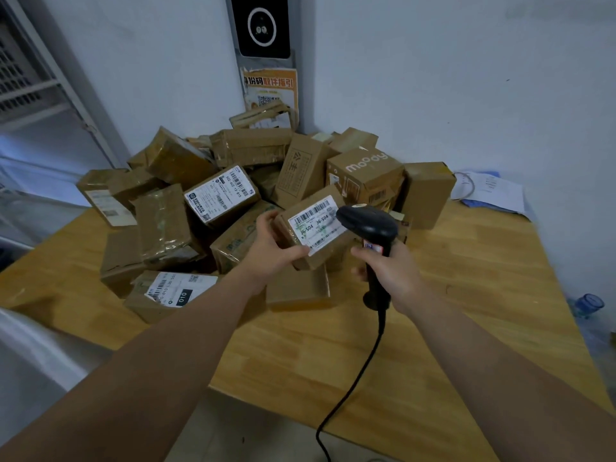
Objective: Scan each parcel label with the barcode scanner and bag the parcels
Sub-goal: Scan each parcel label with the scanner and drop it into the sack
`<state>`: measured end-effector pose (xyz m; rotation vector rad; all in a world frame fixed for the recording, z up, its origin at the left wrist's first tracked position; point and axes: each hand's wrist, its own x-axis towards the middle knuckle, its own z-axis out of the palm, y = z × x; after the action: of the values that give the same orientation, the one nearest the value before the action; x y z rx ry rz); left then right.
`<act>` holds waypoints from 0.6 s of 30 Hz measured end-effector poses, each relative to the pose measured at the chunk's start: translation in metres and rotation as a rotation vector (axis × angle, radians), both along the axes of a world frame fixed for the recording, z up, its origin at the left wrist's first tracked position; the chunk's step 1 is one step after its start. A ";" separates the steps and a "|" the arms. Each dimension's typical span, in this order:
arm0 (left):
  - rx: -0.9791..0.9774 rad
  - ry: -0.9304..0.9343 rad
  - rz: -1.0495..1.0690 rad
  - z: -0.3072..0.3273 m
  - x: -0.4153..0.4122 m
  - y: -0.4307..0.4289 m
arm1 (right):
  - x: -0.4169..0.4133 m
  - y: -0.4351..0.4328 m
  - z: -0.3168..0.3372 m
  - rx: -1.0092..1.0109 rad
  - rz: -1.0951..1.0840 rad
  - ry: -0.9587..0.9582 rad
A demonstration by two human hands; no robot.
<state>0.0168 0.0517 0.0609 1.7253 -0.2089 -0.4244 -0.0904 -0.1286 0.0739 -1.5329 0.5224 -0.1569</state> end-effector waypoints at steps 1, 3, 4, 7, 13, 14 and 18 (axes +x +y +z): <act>0.018 -0.016 -0.011 -0.001 0.003 0.003 | -0.001 0.001 0.003 -0.010 0.025 -0.007; 0.059 -0.049 -0.031 -0.002 0.007 0.008 | -0.002 0.005 0.008 -0.040 0.054 -0.038; 0.074 -0.064 -0.028 -0.003 0.008 0.010 | -0.002 0.008 0.011 -0.048 0.065 -0.059; 0.071 -0.078 0.004 -0.005 0.009 0.014 | -0.004 0.019 0.015 -0.068 0.114 -0.072; 0.103 -0.094 0.063 -0.008 0.007 0.020 | -0.010 0.039 0.010 -0.092 0.125 0.025; 0.105 -0.092 0.074 -0.008 0.007 0.021 | -0.011 0.041 0.008 -0.089 0.105 0.027; 0.104 -0.089 0.090 -0.010 0.003 0.025 | -0.008 0.046 0.000 -0.125 0.035 0.057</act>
<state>0.0200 0.0763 0.0506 1.8496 -0.1744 -0.2971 -0.0987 -0.0821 0.0740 -1.6714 0.5386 -0.1206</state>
